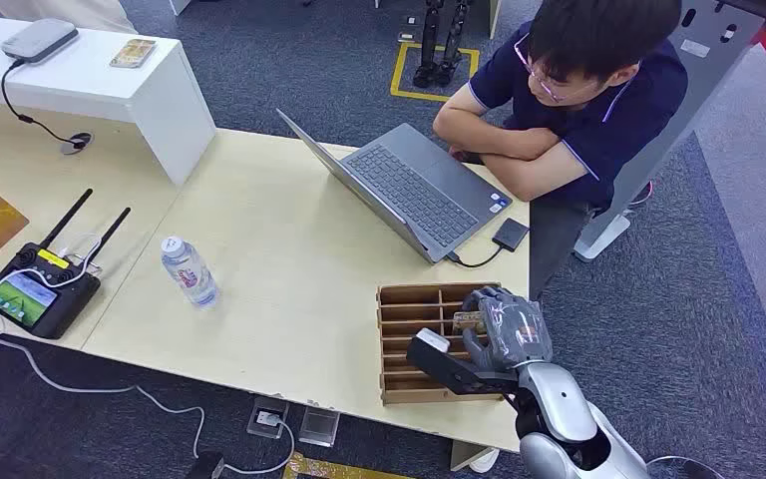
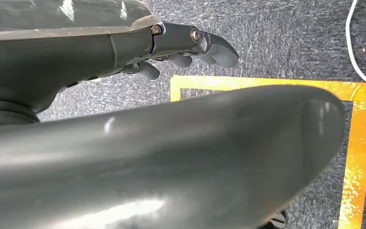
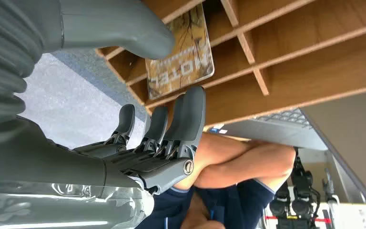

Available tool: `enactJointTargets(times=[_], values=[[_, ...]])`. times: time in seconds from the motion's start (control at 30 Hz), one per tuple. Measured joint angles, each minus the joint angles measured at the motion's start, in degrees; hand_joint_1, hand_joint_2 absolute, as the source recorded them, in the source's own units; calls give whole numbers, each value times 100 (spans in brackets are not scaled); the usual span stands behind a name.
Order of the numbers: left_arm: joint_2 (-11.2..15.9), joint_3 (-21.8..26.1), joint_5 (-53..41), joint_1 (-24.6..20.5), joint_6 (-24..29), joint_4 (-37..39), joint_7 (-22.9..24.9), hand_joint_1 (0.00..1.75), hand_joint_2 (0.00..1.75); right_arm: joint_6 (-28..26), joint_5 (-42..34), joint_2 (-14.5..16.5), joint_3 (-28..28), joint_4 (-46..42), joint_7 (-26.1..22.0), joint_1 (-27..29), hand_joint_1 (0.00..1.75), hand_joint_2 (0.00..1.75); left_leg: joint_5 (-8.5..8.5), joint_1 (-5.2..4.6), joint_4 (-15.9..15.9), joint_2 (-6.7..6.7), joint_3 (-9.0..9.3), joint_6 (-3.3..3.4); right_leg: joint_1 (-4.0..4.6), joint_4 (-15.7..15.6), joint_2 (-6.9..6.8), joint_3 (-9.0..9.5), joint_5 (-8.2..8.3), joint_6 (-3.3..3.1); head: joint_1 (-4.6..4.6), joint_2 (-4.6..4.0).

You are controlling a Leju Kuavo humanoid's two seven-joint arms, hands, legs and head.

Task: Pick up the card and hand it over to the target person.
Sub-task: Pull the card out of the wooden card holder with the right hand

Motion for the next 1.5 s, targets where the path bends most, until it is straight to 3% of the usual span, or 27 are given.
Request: enactJointTargets(times=[1.03, 1.17, 1.3, 1.5], values=[[-9, 44, 49, 7, 15, -9, -6, 0, 0, -134, 3, -54, 63, -372, -13, -230, 130, 175, -1, -2, 5, 4, -5, 1, -2, 7, 4, -8, -1, -1, 0, 0], [6, 55, 55, 10, -156, -21, -67, 0, 0, -125, -2, -56, 69, -376, -25, -214, 149, 175, -1, -2, 2, 3, -3, 1, -2, 5, 3, -5, -1, -1, 0, 0], [30, 66, 57, 11, -426, -28, -136, 0, 175, -101, -33, -34, 88, -355, -65, -190, 169, 175, -2, -1, 5, 0, -5, 0, -1, 6, 0, -6, -2, 0, 0, 0], [26, 155, 125, 15, -365, 6, -100, 0, 175, -55, -229, -10, 78, -396, -149, -171, 169, 175, -2, 0, 6, 1, -6, 0, 0, 7, 1, -6, -2, 0, 0, 0]])
